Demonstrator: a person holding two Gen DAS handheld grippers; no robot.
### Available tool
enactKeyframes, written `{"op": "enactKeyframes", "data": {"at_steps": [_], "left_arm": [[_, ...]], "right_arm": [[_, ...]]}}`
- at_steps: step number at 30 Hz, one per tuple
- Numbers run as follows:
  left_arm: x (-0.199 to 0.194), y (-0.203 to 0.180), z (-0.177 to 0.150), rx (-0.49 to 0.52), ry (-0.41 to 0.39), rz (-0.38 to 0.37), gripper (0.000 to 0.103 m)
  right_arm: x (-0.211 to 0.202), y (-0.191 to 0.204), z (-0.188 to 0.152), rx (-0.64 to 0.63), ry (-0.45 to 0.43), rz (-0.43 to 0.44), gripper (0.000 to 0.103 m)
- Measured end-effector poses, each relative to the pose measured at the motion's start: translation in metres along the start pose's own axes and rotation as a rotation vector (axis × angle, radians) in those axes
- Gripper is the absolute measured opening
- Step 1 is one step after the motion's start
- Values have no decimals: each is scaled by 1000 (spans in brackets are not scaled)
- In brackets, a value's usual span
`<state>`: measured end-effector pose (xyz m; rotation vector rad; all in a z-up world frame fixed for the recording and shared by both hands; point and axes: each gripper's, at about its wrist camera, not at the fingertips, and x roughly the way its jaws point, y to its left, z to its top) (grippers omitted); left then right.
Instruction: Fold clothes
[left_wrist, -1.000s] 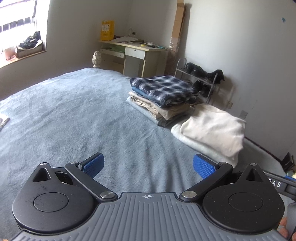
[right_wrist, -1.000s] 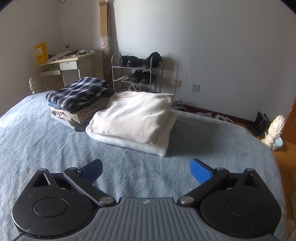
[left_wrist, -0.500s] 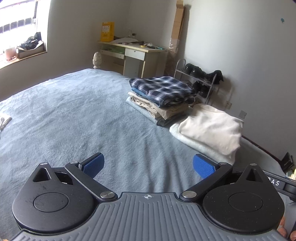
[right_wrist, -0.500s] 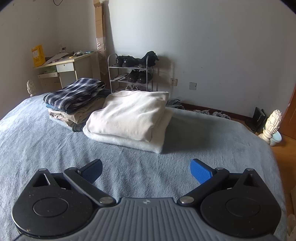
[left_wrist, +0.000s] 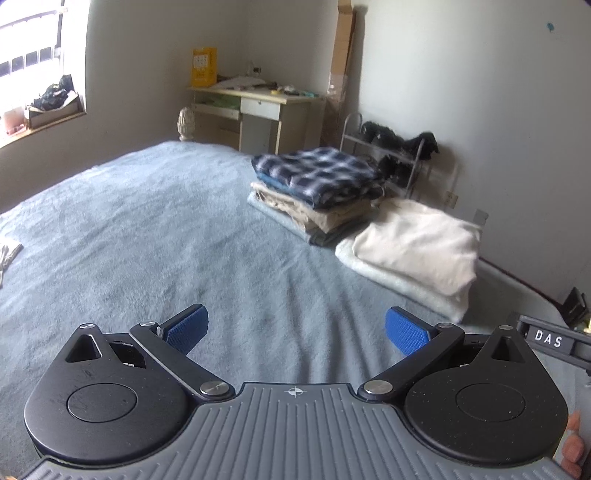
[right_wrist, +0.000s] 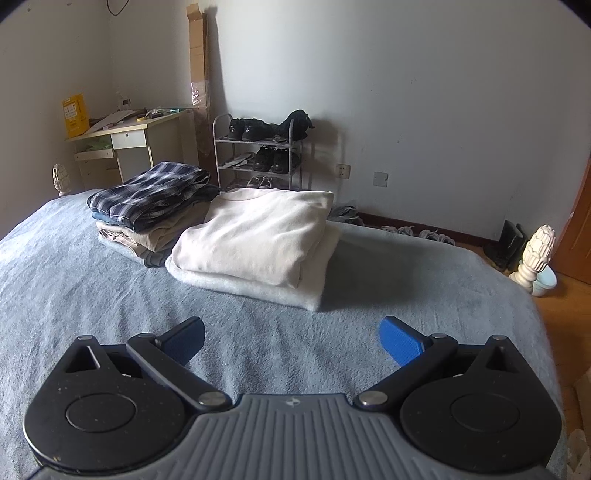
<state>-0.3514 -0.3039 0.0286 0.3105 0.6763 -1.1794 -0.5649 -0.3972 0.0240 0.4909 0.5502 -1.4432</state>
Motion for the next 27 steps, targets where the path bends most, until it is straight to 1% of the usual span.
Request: {"op": "enactKeyframes", "data": {"at_steps": [3,8,11,16,22,27], "left_arm": [[0,-1,-4,-4,19,-20,103],[-7,-6,-8,6,4,-53,103],[-8,-6,-9,0,24,-64,103],[-7,-6,-11,-15,38,-60,103],[-9,-9,-12,-16,50,-68,103],[-10,-15,-14,-10,43,-78,103]], "right_arm": [[-4,2,-3,-10,7,-3,103],[-13,5,-6,-60,-18,-11,103],[-16,6,-8,-69,-17,-9,103],[-17,11,-13,-89,-12,-1,103],[-19,23,-20,-155,-4,17,103],[-22,28,-22,-164,-2,22,103]]}}
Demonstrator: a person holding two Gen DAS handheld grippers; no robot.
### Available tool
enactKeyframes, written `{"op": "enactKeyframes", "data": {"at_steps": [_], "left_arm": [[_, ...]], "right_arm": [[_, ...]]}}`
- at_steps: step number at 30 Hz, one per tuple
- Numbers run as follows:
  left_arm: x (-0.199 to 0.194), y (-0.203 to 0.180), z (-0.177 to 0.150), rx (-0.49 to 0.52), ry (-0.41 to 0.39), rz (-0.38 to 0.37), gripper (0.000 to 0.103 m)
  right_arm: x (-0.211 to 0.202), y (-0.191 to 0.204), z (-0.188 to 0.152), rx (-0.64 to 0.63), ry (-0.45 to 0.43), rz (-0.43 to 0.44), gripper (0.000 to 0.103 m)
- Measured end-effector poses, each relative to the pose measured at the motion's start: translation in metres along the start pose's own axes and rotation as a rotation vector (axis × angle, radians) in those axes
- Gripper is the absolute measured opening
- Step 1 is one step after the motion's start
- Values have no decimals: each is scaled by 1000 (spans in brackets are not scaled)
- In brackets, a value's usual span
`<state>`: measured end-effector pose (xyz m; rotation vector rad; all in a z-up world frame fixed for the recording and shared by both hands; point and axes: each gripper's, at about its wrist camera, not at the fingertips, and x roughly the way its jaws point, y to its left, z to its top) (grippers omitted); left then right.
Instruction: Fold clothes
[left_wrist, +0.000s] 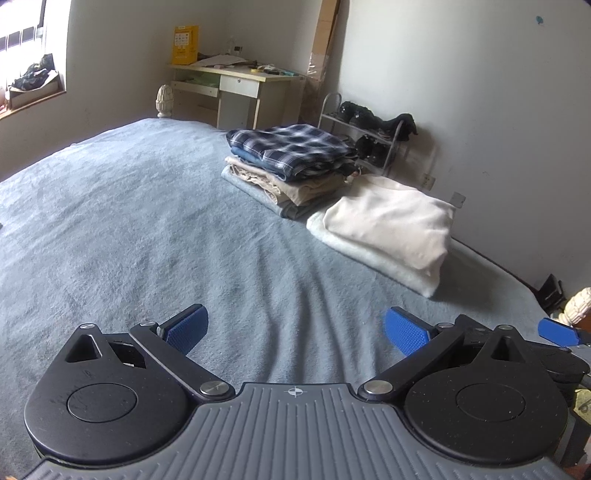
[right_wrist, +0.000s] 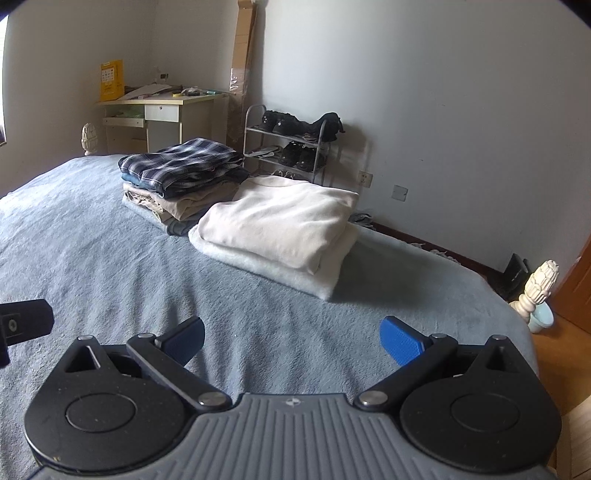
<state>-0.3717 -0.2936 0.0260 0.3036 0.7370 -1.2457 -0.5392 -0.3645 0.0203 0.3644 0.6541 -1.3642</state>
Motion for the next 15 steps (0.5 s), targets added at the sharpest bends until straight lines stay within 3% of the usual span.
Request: {"op": "enactKeyframes", "data": {"at_steps": [15], "left_arm": [[-7,-12,-4,46,-14,-55,103]], "right_arm": [[-8,-4,-5,1,-4,-22,103]]}}
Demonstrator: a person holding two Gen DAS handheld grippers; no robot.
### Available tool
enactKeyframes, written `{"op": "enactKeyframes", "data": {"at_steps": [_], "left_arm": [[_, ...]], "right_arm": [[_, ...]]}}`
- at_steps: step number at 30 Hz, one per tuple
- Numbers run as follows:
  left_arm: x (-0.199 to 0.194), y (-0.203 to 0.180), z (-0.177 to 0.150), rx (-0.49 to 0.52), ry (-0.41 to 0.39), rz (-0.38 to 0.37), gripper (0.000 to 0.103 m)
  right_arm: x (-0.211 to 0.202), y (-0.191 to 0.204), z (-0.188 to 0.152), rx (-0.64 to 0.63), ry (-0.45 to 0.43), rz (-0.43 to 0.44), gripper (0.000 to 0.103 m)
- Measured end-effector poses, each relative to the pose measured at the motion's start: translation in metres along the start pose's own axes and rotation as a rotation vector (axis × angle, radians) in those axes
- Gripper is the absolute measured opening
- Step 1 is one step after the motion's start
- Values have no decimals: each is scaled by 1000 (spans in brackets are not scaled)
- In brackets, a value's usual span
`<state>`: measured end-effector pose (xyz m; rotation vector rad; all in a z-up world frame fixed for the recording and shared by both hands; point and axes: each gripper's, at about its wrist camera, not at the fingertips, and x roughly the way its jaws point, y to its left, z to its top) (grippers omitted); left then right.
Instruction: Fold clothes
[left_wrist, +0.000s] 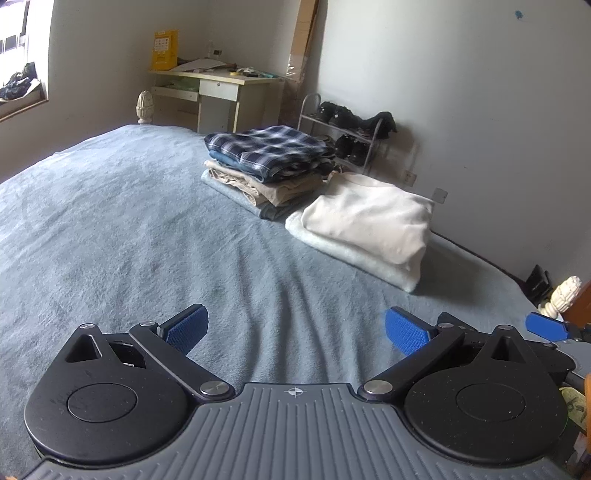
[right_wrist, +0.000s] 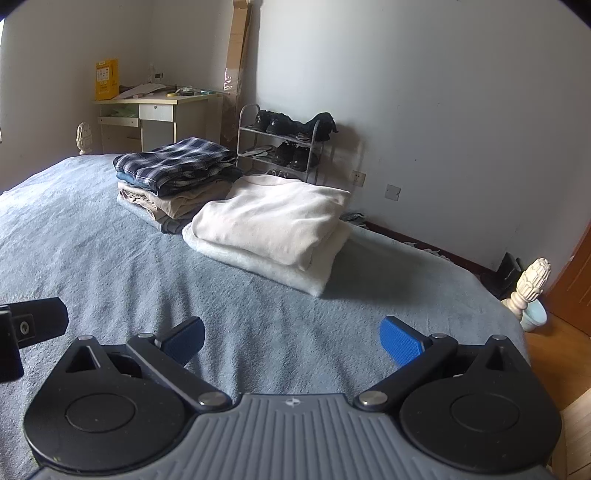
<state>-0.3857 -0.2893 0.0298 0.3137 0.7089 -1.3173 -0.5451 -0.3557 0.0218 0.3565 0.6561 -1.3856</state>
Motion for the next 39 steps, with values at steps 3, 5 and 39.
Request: {"op": "enactKeyframes", "data": {"at_steps": [3,5,39], "left_arm": [[-5,-4,-1,25,-37,-2,103],[-8,-7,-2,44,-58,4,103],[-15,-12,0,72,-47,33,103]], "right_arm": [[-2,-1,0,0,-6,-1,103],[-3,-2,0,0,-10,-2,103],[-12,-11,-1,32,-37,9,103]]}}
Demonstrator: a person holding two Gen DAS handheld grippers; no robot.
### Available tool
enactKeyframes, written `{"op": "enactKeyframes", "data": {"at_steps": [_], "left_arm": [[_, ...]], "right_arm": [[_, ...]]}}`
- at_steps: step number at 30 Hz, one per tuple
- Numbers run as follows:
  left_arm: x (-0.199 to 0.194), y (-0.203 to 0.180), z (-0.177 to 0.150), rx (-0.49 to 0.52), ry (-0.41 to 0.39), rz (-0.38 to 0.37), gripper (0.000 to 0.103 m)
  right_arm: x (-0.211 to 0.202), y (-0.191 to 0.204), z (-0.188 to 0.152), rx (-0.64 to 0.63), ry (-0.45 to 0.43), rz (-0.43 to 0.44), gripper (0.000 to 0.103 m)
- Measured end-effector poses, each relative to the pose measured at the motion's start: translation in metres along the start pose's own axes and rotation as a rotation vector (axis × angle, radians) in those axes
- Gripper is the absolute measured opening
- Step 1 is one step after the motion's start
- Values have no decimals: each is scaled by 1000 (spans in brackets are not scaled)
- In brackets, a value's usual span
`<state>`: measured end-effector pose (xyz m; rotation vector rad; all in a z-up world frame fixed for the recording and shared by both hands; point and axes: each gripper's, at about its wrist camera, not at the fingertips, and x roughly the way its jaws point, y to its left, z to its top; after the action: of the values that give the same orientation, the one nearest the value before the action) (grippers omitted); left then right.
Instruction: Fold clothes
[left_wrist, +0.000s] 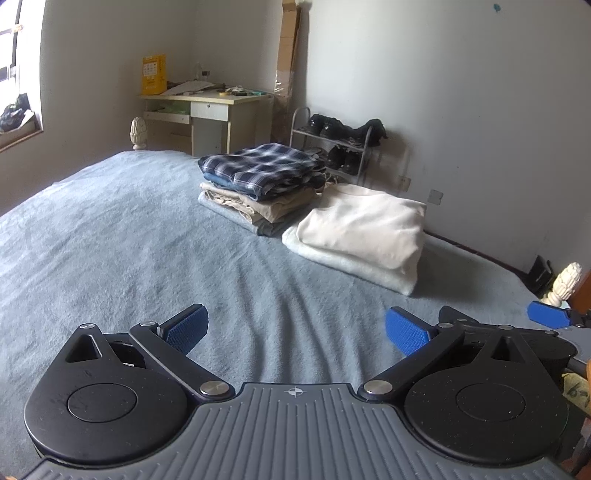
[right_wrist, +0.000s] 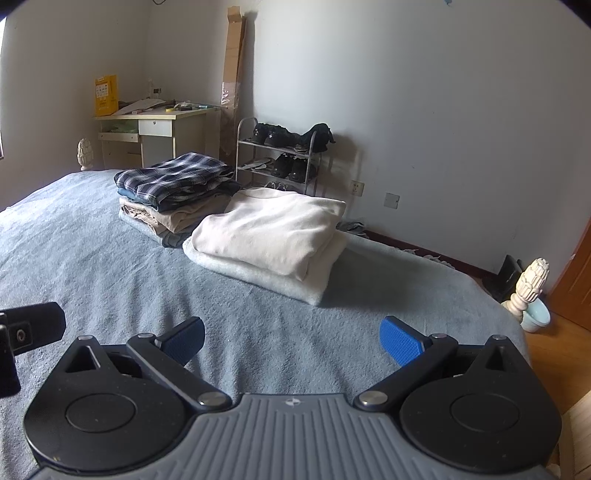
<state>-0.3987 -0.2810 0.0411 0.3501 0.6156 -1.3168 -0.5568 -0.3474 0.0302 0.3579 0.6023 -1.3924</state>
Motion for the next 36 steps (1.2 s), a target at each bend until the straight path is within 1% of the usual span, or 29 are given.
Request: {"op": "enactKeyframes", "data": {"at_steps": [9,16,36], "left_arm": [[0,-1,-1,-3,-8,8,103],[-1,-3,-1,6,-14,-3,103],[3,0,-1,-8,15,-2,103]], "right_arm": [[1,-2,-2,6,0,6,103],[2,-2,-3,7,5,11,103],[0,2,-3,4,1,10,103]]}}
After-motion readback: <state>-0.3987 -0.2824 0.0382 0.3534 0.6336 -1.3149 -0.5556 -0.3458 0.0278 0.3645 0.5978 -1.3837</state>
